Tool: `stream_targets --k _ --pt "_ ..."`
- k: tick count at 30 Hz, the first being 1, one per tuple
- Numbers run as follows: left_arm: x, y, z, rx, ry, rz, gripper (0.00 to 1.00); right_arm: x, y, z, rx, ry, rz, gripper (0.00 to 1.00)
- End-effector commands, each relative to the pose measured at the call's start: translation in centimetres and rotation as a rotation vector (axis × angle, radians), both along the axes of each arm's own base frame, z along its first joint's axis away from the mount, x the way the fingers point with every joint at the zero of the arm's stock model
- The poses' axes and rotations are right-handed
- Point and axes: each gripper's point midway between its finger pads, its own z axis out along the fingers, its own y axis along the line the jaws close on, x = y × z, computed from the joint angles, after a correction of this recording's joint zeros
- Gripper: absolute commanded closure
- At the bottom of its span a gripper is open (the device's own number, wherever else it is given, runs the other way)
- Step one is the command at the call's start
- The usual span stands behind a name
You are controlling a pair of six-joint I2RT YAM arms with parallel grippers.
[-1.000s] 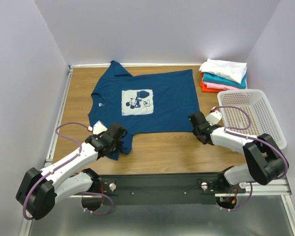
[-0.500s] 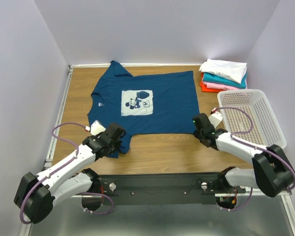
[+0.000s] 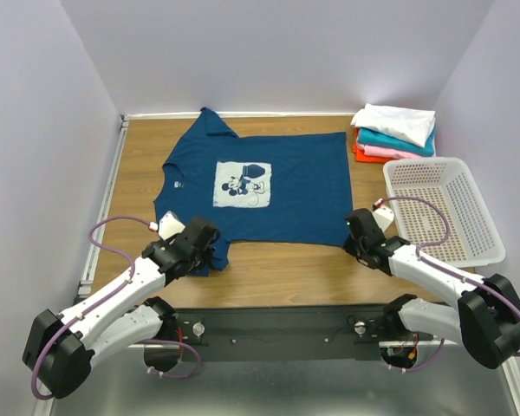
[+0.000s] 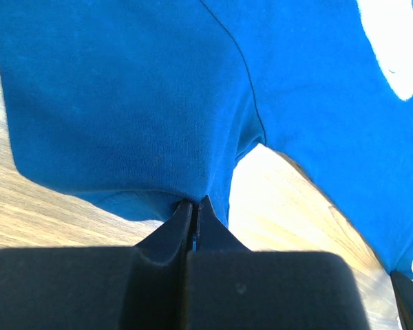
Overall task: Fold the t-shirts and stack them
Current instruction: Fold the tshirt
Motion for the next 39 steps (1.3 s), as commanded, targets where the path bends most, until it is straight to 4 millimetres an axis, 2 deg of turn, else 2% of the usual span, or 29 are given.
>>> stream_targets --k 1,7,12,16,19,21,22,27,29,30,35,36,39 --pt "1.1 0.9 1.9 0.048 -0.054 0.038 1.0 0.8 0.2 1.1 -0.024 -0.01 0.01 0.99" --pt "4.2 -0.4 4.7 0.131 -0.136 -0.084 1.0 3.2 0.8 3.3 -0.048 -0.055 0.016 0.99" --pt "6.6 0.3 6.0 0.27 -0.127 -0.112 1.0 5.0 0.8 5.2 -0.076 -0.098 0.01 0.99" --pt "9.4 0.6 6.8 0.36 -0.106 -0.143 1.0 7.0 0.4 7.0 -0.096 -0.134 -0.012 0.99" --pt "11.1 1.2 7.6 0.395 -0.115 -0.133 1.0 8.0 0.2 7.0 -0.107 -0.123 -0.021 0.99" --pt "11.9 1.7 8.1 0.409 -0.125 -0.122 1.0 9.1 0.2 7.9 -0.113 -0.138 -0.022 0.99" --pt "12.8 1.6 8.8 0.399 -0.156 -0.118 1.0 9.5 0.0 7.6 -0.122 -0.125 -0.028 0.99" --pt "15.0 2.5 9.4 0.435 -0.178 -0.153 1.0 11.8 -0.2 8.9 -0.129 -0.144 -0.041 0.99" --pt "16.2 2.1 9.9 0.431 -0.204 -0.167 1.0 12.5 -0.5 9.0 -0.134 -0.144 -0.047 0.99" --pt "16.6 1.9 9.2 0.437 -0.189 -0.196 1.0 12.7 -0.5 8.7 -0.143 -0.133 -0.04 0.99" --pt "19.3 1.0 9.0 0.452 -0.202 -0.258 1.0 14.5 -0.6 8.5 -0.147 -0.119 -0.035 0.99" --pt "19.9 1.4 8.8 0.459 -0.198 -0.25 1.0 14.7 -0.5 7.8 -0.148 -0.101 -0.024 0.99" --pt "21.3 2.2 9.1 0.491 -0.213 -0.264 1.0 15.7 -0.2 7.8 -0.136 -0.101 -0.004 0.99"
